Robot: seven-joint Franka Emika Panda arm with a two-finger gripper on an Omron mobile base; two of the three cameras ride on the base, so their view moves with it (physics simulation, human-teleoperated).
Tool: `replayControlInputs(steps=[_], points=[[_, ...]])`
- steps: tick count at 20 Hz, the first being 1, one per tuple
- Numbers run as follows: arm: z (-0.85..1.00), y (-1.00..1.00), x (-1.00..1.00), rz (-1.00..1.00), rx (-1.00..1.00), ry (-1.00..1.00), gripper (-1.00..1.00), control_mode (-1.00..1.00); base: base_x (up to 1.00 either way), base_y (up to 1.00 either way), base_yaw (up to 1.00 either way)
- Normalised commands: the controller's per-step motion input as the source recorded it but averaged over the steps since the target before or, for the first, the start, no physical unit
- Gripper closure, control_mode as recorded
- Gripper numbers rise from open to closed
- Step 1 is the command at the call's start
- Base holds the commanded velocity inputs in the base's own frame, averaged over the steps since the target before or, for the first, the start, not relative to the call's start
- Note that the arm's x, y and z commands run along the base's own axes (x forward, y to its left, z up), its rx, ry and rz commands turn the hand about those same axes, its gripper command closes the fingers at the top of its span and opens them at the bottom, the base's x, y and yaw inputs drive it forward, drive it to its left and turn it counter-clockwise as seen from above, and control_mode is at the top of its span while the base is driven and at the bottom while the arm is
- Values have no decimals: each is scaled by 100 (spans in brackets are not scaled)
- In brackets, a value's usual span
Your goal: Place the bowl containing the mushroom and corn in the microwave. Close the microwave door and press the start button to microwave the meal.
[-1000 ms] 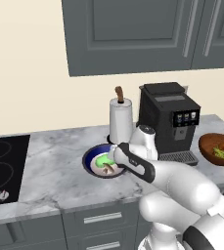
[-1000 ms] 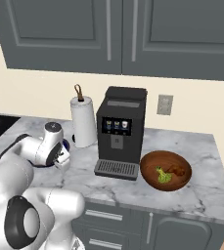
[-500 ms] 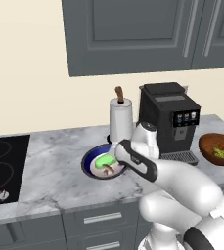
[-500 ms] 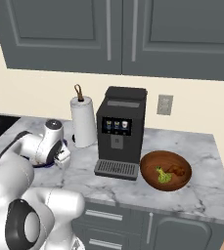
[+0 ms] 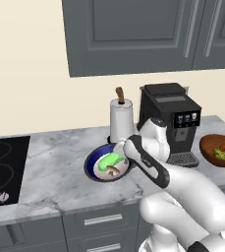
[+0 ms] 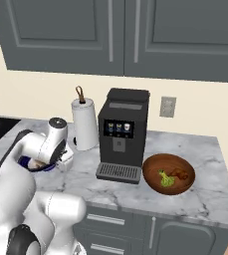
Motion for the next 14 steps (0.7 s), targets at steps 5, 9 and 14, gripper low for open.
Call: replayControlInputs(steps=[5, 9, 14], points=[[63, -22, -59, 0, 15, -7, 100, -100, 0, 0, 0], [79, -36, -58, 0, 15, -4, 100, -100, 0, 0, 0], [76, -47, -54, 0, 16, -2, 100, -100, 0, 0, 0]])
